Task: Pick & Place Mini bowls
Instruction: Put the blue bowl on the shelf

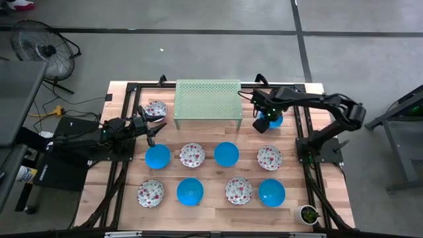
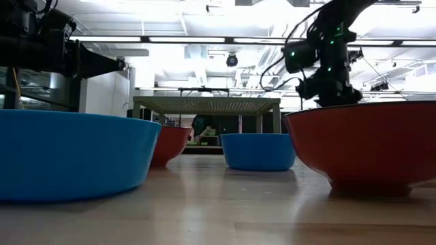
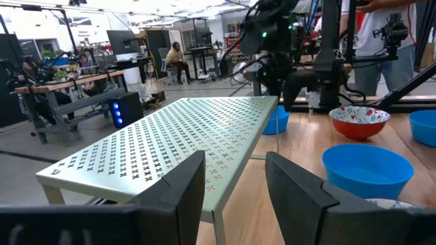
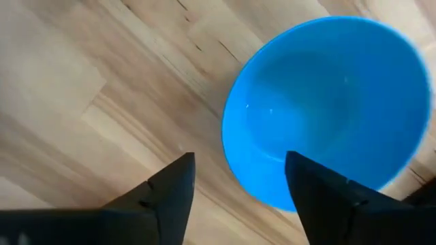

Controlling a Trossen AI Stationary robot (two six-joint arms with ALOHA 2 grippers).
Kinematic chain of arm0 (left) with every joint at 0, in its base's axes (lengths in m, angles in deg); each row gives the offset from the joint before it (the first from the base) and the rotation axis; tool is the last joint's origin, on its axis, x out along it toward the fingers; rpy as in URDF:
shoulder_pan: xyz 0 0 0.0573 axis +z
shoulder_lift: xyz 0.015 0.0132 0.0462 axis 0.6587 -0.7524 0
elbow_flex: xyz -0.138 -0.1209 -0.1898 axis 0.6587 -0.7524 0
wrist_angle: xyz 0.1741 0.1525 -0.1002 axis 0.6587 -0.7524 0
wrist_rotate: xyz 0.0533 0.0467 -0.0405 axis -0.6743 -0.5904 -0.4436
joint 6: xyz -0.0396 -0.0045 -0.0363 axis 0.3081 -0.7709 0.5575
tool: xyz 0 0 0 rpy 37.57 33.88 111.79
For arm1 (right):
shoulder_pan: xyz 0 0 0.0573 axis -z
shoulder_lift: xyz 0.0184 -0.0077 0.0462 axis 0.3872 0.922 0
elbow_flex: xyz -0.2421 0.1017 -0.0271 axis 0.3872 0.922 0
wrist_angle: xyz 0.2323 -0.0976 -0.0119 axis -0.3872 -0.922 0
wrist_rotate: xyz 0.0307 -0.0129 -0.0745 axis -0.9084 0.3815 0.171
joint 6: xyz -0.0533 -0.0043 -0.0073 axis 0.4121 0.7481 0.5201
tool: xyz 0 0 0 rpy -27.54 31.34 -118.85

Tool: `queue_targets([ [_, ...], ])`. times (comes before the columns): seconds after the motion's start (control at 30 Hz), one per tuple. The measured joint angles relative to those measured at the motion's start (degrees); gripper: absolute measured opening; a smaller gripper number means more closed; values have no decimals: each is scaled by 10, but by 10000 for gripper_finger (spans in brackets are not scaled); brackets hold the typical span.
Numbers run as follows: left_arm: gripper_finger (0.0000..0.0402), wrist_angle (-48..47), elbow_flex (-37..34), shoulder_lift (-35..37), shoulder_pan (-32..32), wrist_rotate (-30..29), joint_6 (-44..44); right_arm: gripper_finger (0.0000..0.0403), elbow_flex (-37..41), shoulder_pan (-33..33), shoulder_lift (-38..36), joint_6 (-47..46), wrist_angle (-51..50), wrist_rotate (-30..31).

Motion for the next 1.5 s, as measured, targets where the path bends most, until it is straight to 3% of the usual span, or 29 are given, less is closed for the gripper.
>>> queue_targets([
  [0.53,149,0,0,0,0,0,0,168,5,0,70,46,30,-13],
  [0.77,149,0,0,0,0,0,0,114,5,0,74,60,30,-4],
  [1.07,149,0,0,0,0,0,0,12,5,0,74,60,28,-3],
  [1.5,149,0,0,0,0,0,0,1,5,0,58,65,-1,5],
])
